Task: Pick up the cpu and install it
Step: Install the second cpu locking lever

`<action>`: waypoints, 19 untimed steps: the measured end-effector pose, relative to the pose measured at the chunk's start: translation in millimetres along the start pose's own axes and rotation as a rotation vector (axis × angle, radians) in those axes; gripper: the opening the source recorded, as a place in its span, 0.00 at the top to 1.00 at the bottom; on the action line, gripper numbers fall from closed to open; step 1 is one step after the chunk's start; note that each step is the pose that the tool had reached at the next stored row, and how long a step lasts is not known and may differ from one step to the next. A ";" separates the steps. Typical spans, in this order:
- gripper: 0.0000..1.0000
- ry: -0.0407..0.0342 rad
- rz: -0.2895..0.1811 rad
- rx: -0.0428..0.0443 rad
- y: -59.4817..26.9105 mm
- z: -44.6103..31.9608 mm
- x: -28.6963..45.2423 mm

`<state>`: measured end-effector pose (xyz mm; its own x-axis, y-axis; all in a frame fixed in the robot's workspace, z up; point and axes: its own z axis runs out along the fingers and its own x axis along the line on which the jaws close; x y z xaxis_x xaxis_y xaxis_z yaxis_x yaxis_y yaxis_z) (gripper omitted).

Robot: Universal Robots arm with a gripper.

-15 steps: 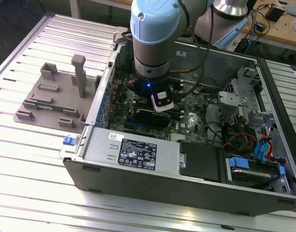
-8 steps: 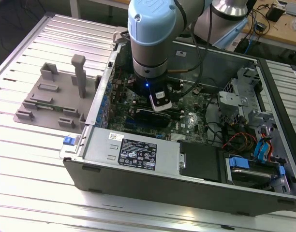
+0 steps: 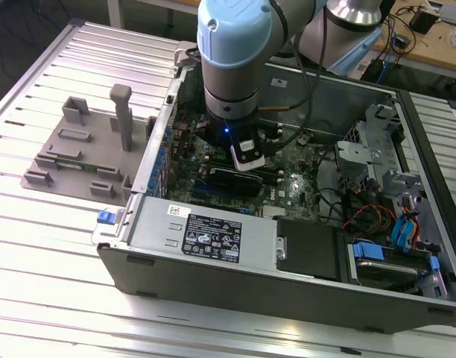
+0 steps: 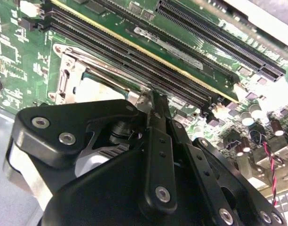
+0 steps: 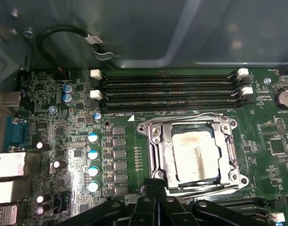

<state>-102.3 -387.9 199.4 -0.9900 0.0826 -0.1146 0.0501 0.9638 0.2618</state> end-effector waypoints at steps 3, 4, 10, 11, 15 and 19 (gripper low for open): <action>0.89 0.0019 -0.001 0.0147 3.0 -8.8 -1.1; 0.89 0.0026 -0.002 0.0191 3.6 -10.8 -1.3; 0.89 0.0156 -0.005 0.0755 10.2 -32.4 -4.5; 0.89 0.0181 -0.005 0.0844 10.6 -33.8 -4.7; 0.89 0.0324 -0.006 0.1187 11.4 -33.8 -14.0; 0.89 0.0409 -0.004 0.1194 12.8 -30.2 -40.5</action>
<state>-65.6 -386.6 236.3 -0.9946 0.0707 -0.0755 0.0592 0.9876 0.1451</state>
